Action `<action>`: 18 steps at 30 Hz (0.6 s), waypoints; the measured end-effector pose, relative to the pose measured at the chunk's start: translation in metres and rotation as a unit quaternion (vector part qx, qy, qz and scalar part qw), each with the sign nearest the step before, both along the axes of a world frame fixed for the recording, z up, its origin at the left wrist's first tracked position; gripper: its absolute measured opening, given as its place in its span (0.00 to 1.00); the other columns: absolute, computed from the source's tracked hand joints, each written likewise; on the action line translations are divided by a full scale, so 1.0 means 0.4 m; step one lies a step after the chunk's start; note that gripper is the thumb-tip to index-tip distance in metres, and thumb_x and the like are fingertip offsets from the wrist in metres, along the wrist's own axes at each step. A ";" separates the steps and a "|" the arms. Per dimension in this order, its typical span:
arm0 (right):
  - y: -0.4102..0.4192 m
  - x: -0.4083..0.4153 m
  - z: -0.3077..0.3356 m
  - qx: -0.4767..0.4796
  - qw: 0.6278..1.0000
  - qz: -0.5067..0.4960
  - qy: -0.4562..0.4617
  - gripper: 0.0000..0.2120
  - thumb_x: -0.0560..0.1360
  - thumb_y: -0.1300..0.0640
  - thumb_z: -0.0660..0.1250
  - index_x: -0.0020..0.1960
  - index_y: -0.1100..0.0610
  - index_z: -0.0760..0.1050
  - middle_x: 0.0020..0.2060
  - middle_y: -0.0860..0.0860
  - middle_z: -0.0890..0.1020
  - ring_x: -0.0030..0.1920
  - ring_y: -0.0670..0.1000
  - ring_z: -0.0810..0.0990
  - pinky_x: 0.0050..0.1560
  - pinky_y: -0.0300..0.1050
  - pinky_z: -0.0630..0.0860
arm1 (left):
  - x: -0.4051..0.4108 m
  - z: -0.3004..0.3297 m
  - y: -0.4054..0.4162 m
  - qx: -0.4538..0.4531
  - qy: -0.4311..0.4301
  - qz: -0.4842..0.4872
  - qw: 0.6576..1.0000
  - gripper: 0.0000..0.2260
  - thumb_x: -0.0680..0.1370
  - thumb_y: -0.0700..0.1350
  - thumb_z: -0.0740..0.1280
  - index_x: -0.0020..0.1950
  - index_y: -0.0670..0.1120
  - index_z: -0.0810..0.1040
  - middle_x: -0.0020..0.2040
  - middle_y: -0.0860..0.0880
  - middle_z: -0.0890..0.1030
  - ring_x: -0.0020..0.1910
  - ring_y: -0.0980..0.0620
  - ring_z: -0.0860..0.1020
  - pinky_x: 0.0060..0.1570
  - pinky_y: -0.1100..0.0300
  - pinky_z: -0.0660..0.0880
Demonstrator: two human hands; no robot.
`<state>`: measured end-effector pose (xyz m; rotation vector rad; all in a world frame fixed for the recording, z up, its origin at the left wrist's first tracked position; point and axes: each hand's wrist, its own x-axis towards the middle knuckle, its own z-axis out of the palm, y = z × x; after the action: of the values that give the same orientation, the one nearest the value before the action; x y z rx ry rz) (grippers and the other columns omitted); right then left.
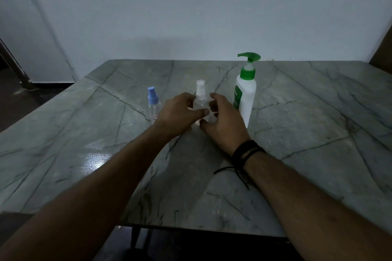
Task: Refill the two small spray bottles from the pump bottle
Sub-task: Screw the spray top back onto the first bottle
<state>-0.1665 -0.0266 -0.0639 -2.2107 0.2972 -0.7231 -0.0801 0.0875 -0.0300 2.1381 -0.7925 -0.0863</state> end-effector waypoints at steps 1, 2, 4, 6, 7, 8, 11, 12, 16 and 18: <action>0.000 0.001 -0.004 0.003 1.000 -0.009 -0.014 0.33 0.73 0.57 0.74 0.74 0.55 0.64 0.66 0.53 0.74 0.64 0.50 0.75 0.65 0.46 0.74 | 0.006 -0.009 -0.007 -0.016 0.009 0.011 1.000 0.23 0.73 0.52 0.74 0.66 0.47 0.74 0.58 0.50 0.80 0.48 0.51 0.81 0.44 0.52 0.82; 0.000 0.002 -0.007 0.001 0.999 -0.019 -0.035 0.31 0.72 0.59 0.74 0.71 0.55 0.65 0.63 0.52 0.74 0.62 0.50 0.74 0.64 0.46 0.75 | 0.013 -0.017 -0.016 -0.031 0.023 0.019 0.999 0.24 0.74 0.51 0.74 0.67 0.47 0.73 0.59 0.49 0.80 0.48 0.51 0.81 0.43 0.53 0.82; 0.000 0.008 -0.012 -0.010 0.997 -0.033 -0.074 0.24 0.70 0.61 0.73 0.63 0.56 0.68 0.58 0.52 0.73 0.56 0.49 0.74 0.58 0.45 0.76 | 0.030 -0.026 -0.040 -0.058 0.044 0.026 0.997 0.24 0.74 0.49 0.74 0.68 0.47 0.71 0.59 0.47 0.80 0.47 0.51 0.82 0.41 0.54 0.82; -0.001 0.011 -0.016 -0.025 0.995 -0.031 -0.094 0.18 0.70 0.62 0.72 0.55 0.56 0.69 0.52 0.51 0.72 0.50 0.47 0.72 0.51 0.41 0.74 | 0.051 -0.032 -0.068 -0.071 0.040 0.035 0.996 0.25 0.74 0.48 0.74 0.68 0.47 0.69 0.59 0.46 0.80 0.44 0.51 0.82 0.43 0.52 0.82; -0.002 0.012 -0.018 -0.036 0.994 -0.023 -0.097 0.15 0.70 0.63 0.71 0.52 0.55 0.70 0.50 0.51 0.72 0.47 0.46 0.71 0.48 0.38 0.72 | 0.063 -0.035 -0.084 -0.068 0.027 0.047 0.996 0.26 0.74 0.49 0.74 0.68 0.46 0.69 0.59 0.46 0.80 0.45 0.51 0.82 0.44 0.53 0.82; -0.003 0.013 -0.020 -0.046 0.994 -0.013 -0.094 0.12 0.70 0.63 0.70 0.50 0.55 0.71 0.48 0.50 0.73 0.44 0.45 0.71 0.46 0.35 0.70 | 0.078 -0.038 -0.102 -0.060 0.010 0.061 0.996 0.26 0.74 0.49 0.74 0.67 0.45 0.68 0.58 0.47 0.80 0.46 0.51 0.81 0.45 0.55 0.80; -0.005 0.016 -0.024 -0.041 0.996 0.006 -0.084 0.08 0.71 0.63 0.69 0.46 0.54 0.72 0.45 0.48 0.73 0.42 0.43 0.71 0.44 0.33 0.70 | 0.123 -0.045 -0.158 -0.031 -0.030 0.094 0.995 0.22 0.74 0.50 0.73 0.62 0.45 0.70 0.57 0.46 0.79 0.50 0.49 0.78 0.42 0.60 0.72; -0.007 0.017 -0.024 -0.033 0.995 0.004 -0.090 0.08 0.72 0.63 0.69 0.45 0.54 0.72 0.44 0.47 0.73 0.42 0.42 0.71 0.43 0.32 0.70 | 0.140 -0.045 -0.176 -0.019 -0.036 0.103 0.994 0.22 0.74 0.50 0.73 0.62 0.44 0.71 0.57 0.45 0.79 0.52 0.47 0.78 0.42 0.59 0.71; -0.014 0.023 -0.032 -0.028 0.993 0.001 -0.111 0.07 0.72 0.65 0.67 0.43 0.55 0.72 0.40 0.45 0.72 0.40 0.39 0.70 0.41 0.30 0.67 | 0.206 -0.043 -0.229 0.023 -0.041 0.120 0.992 0.24 0.74 0.52 0.73 0.65 0.45 0.69 0.59 0.43 0.79 0.55 0.44 0.78 0.46 0.57 0.70; -0.007 0.016 -0.037 -0.035 0.994 0.001 -0.108 0.06 0.71 0.65 0.67 0.43 0.56 0.72 0.40 0.45 0.72 0.39 0.40 0.70 0.40 0.32 0.68 | 0.230 -0.042 -0.241 0.037 -0.043 0.128 0.990 0.25 0.74 0.52 0.72 0.65 0.44 0.68 0.58 0.42 0.79 0.55 0.43 0.78 0.46 0.56 0.70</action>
<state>-0.1601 -0.0296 -0.0789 -2.1729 0.1633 -0.9756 0.0118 -0.0091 -0.0468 2.3082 -0.5641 0.1147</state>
